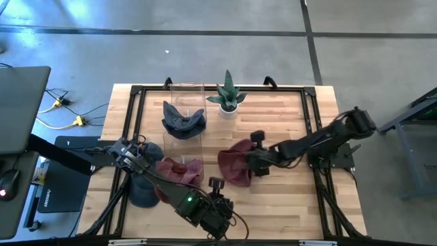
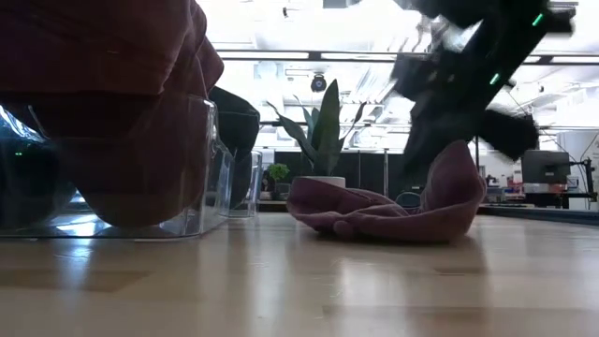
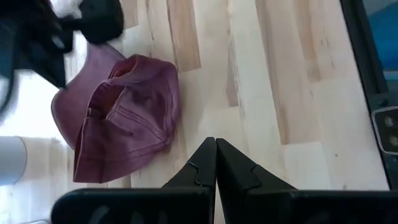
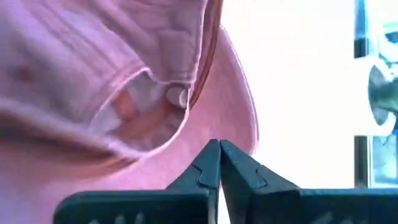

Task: Pick & Place hat
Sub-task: Put the red cap into the bottom transparent bin

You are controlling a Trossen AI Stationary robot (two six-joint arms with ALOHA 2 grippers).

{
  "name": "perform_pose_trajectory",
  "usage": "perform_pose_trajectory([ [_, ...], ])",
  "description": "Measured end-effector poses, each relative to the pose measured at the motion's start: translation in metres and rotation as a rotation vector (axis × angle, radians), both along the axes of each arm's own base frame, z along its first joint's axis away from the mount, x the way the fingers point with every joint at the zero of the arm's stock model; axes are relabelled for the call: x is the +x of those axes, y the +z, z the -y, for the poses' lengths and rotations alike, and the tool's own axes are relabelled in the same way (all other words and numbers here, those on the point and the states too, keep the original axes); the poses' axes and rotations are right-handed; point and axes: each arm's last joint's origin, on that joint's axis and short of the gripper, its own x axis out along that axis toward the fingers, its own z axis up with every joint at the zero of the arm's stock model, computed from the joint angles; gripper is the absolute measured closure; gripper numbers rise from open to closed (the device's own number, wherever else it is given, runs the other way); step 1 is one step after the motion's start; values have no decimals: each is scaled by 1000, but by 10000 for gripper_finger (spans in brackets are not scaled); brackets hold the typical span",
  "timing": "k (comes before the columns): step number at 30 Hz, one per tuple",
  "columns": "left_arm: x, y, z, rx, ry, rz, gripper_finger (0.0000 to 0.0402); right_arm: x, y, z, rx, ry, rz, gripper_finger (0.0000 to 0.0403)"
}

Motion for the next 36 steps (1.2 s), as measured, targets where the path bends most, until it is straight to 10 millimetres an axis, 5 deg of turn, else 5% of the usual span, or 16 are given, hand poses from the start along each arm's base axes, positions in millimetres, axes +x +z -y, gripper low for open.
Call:
perform_pose_trajectory([
  [8, 7, -5, -6, -6, 46, 28, 401, -46, 34, -47, 359, -95, 130, 401],
  [15, 44, -34, -46, -56, 153, 66, 401, -92, 4, -85, 629, -194, 218, 401],
  [21, 73, -56, -94, -165, 239, 113, 401, -108, -33, -73, 655, -291, 271, 401],
  [27, 82, -85, -129, -318, 322, 55, 401, -111, -46, -57, 622, -360, 285, 401],
  [36, 94, -118, -142, -466, 217, 199, 401, -102, -43, -53, 628, -370, 346, 399],
])
